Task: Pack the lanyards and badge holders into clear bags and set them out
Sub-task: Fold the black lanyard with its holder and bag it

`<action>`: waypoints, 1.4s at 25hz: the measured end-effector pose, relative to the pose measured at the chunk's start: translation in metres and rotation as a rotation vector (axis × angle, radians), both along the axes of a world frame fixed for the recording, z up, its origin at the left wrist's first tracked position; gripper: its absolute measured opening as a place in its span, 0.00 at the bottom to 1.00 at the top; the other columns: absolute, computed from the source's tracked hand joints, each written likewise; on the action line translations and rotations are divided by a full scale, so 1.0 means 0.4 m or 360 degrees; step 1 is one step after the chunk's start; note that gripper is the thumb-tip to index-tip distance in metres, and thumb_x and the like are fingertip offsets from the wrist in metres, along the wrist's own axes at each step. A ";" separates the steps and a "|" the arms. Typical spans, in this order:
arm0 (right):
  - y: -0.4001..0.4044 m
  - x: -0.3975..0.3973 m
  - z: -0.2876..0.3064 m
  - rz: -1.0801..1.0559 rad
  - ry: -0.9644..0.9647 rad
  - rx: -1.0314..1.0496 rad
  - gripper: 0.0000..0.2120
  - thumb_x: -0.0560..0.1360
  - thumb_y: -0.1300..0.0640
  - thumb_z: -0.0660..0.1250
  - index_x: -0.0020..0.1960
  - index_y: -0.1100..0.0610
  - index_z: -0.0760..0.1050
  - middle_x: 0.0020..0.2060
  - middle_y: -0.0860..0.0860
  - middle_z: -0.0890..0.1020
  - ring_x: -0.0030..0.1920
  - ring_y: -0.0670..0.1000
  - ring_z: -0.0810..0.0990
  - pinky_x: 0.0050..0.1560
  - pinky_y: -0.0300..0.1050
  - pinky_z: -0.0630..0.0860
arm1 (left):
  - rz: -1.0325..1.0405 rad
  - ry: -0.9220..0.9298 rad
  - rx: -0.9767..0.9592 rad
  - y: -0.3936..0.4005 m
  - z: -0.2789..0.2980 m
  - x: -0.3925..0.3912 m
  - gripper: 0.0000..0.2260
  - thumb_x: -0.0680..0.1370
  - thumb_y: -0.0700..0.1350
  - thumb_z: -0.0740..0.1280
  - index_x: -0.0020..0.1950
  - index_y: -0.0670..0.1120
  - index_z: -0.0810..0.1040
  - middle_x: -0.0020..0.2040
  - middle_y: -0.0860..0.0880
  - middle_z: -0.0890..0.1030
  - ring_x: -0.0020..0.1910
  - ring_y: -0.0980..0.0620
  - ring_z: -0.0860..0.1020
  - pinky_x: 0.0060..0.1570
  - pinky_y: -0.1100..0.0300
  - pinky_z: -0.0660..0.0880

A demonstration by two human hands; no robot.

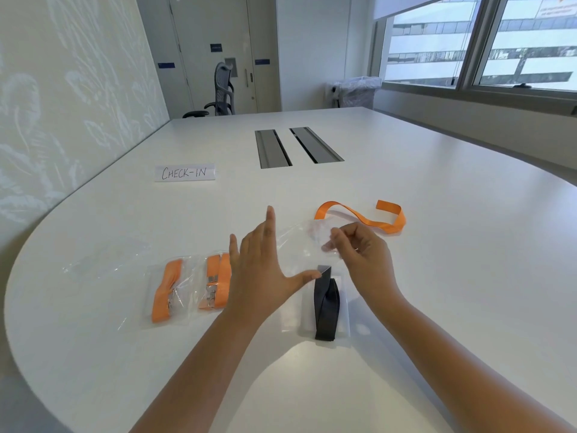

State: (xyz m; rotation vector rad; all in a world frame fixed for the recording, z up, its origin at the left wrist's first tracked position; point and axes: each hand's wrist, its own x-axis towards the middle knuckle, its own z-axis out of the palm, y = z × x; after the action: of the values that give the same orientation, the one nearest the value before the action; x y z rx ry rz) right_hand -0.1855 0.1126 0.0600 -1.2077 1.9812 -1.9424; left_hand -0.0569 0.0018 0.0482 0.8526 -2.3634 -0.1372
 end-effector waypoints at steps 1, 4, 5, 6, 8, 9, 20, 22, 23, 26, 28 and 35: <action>-0.001 -0.006 0.001 -0.0013 -0.0067 -0.0007 0.09 0.77 0.53 0.63 0.39 0.52 0.74 0.34 0.42 0.84 0.35 0.39 0.78 0.40 0.32 0.72 | 0.0005 -0.0002 0.0048 -0.008 0.002 0.004 0.54 0.58 0.78 0.49 0.74 0.51 0.35 0.74 0.50 0.62 0.72 0.50 0.60 0.72 0.44 0.48; -0.004 -0.013 -0.004 0.0053 -0.0170 0.0002 0.10 0.78 0.55 0.61 0.39 0.58 0.71 0.38 0.43 0.85 0.37 0.43 0.78 0.42 0.37 0.73 | -0.0234 0.0044 0.0428 -0.010 -0.003 0.010 0.51 0.60 0.72 0.59 0.74 0.53 0.37 0.72 0.50 0.62 0.68 0.51 0.67 0.70 0.55 0.59; -0.004 -0.013 -0.006 0.0107 -0.0179 -0.0002 0.10 0.78 0.56 0.61 0.39 0.60 0.70 0.40 0.42 0.85 0.38 0.42 0.78 0.42 0.35 0.72 | -0.0372 0.0184 0.0679 -0.007 -0.003 0.009 0.48 0.63 0.66 0.64 0.74 0.54 0.39 0.70 0.49 0.64 0.62 0.53 0.73 0.63 0.66 0.66; -0.004 -0.014 -0.007 0.0167 -0.0175 -0.0003 0.10 0.78 0.58 0.60 0.39 0.60 0.68 0.42 0.42 0.85 0.38 0.42 0.77 0.41 0.32 0.71 | -0.0460 0.0384 0.0923 -0.008 -0.001 0.007 0.45 0.67 0.59 0.67 0.74 0.54 0.42 0.68 0.49 0.65 0.53 0.57 0.77 0.54 0.74 0.69; -0.001 -0.018 -0.006 0.0273 -0.0151 0.0021 0.11 0.79 0.60 0.57 0.38 0.57 0.66 0.42 0.41 0.85 0.39 0.45 0.78 0.40 0.33 0.71 | -0.0482 0.0842 0.1268 -0.025 0.005 0.011 0.35 0.75 0.46 0.66 0.75 0.53 0.48 0.64 0.49 0.68 0.39 0.59 0.81 0.44 0.73 0.74; 0.000 -0.019 -0.007 0.0321 -0.0146 0.0030 0.11 0.79 0.61 0.55 0.37 0.56 0.65 0.40 0.42 0.85 0.41 0.48 0.80 0.41 0.36 0.72 | -0.0452 0.1037 0.1357 -0.036 0.007 0.017 0.31 0.77 0.41 0.63 0.74 0.53 0.51 0.61 0.50 0.70 0.35 0.59 0.81 0.46 0.68 0.77; 0.021 0.008 0.008 0.0529 0.0316 0.0154 0.13 0.76 0.38 0.54 0.54 0.38 0.74 0.47 0.37 0.83 0.51 0.40 0.80 0.51 0.30 0.73 | -0.0206 0.0897 0.0770 -0.039 0.026 0.057 0.17 0.75 0.54 0.63 0.60 0.47 0.73 0.47 0.55 0.78 0.38 0.50 0.79 0.41 0.58 0.77; 0.019 0.014 0.007 0.0541 0.0347 0.0173 0.14 0.74 0.35 0.54 0.56 0.32 0.72 0.49 0.34 0.81 0.55 0.38 0.77 0.56 0.32 0.72 | -0.0246 0.0628 0.0283 -0.034 0.028 0.061 0.29 0.69 0.66 0.62 0.63 0.50 0.73 0.54 0.59 0.76 0.52 0.55 0.74 0.59 0.53 0.70; 0.018 0.016 0.005 0.0557 0.0357 0.0187 0.16 0.73 0.33 0.53 0.60 0.31 0.68 0.50 0.33 0.80 0.57 0.38 0.76 0.58 0.33 0.72 | -0.0321 0.0475 0.0088 -0.030 0.028 0.059 0.34 0.67 0.70 0.60 0.67 0.52 0.69 0.59 0.60 0.72 0.61 0.58 0.68 0.67 0.50 0.60; 0.010 0.019 0.000 0.0620 0.0396 0.0244 0.23 0.72 0.30 0.51 0.67 0.28 0.56 0.52 0.34 0.79 0.60 0.38 0.73 0.58 0.31 0.68 | -0.0505 -0.0017 -0.0067 -0.010 0.027 0.042 0.46 0.61 0.77 0.55 0.72 0.61 0.41 0.71 0.67 0.46 0.72 0.63 0.43 0.72 0.50 0.37; 0.006 0.020 0.001 0.0656 0.0414 0.0306 0.24 0.71 0.28 0.50 0.67 0.26 0.53 0.53 0.34 0.78 0.61 0.36 0.71 0.55 0.26 0.66 | -0.0460 -0.0151 -0.0106 -0.006 0.018 0.032 0.48 0.60 0.77 0.53 0.69 0.62 0.31 0.72 0.65 0.38 0.73 0.61 0.38 0.72 0.48 0.35; 0.004 0.031 -0.005 0.0799 0.0495 0.0388 0.25 0.69 0.26 0.49 0.65 0.28 0.59 0.52 0.36 0.81 0.56 0.40 0.76 0.53 0.35 0.74 | -0.0369 -0.0054 -0.0275 0.017 0.022 0.023 0.49 0.63 0.73 0.60 0.74 0.54 0.41 0.69 0.51 0.69 0.70 0.51 0.65 0.72 0.42 0.45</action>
State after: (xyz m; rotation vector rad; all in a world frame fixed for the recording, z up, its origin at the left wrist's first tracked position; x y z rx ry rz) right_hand -0.1733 0.1143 0.0579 -1.8007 1.7358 -1.2990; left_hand -0.0476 0.0086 0.0568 0.5017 -2.4585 -0.0117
